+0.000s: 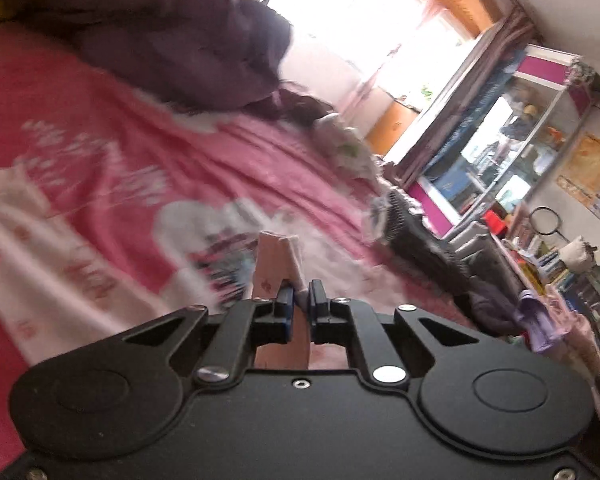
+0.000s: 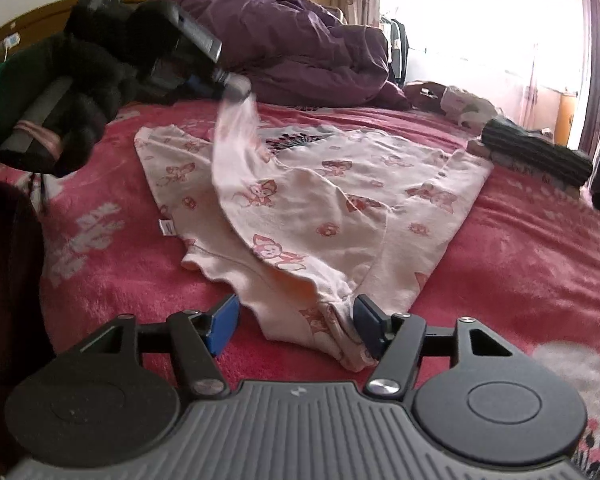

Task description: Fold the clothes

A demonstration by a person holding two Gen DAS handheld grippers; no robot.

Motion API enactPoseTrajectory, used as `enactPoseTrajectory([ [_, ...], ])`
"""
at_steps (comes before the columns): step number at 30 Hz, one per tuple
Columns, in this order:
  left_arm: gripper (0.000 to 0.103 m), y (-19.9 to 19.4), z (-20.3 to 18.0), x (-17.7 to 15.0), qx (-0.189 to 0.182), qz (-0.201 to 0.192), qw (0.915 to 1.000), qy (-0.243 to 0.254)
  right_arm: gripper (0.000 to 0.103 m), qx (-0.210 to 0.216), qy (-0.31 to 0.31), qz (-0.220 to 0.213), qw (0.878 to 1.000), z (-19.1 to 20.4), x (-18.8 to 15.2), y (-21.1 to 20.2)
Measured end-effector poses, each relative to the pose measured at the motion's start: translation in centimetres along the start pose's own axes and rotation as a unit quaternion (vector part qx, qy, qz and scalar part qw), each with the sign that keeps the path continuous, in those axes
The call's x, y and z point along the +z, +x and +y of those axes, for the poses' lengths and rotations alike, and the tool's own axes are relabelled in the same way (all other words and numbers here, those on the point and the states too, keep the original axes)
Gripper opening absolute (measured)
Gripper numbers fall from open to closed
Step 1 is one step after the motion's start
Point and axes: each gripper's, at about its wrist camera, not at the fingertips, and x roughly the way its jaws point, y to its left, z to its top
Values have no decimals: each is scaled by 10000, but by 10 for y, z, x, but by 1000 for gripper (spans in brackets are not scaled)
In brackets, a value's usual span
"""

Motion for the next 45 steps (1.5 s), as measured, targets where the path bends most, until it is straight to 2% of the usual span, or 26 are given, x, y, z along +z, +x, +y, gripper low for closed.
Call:
enactPoseTrajectory([
  [6, 4, 27, -55, 16, -161, 41, 9991, 387, 63, 145, 156, -32, 9998, -7, 0, -5],
  [14, 4, 85, -110, 18, -57, 267, 9954, 919, 46, 301, 427, -108, 9986, -22, -2, -14],
  [16, 4, 100, -118, 15, 0, 335, 9947, 973, 45, 326, 496, -112, 9982, -24, -3, -15],
  [20, 4, 127, -127, 7, 176, 485, 9934, 1029, 43, 457, 723, -122, 9963, -31, -4, -17],
  [26, 4, 157, -134, -8, 477, 657, 9886, 1271, 37, 701, 1397, -131, 9876, -50, -6, -14],
  [34, 4, 175, -143, -18, 788, 547, 9846, 1459, 37, 879, 1862, -115, 9785, -60, -9, -11],
  [38, 4, 185, -147, -19, 919, 552, 9809, 1622, 37, 997, 2261, -96, 9689, -71, -11, -9],
  [45, 4, 207, -151, -31, 1081, 737, 9708, 2010, 37, 1028, 2416, -79, 9649, -74, -12, -7],
])
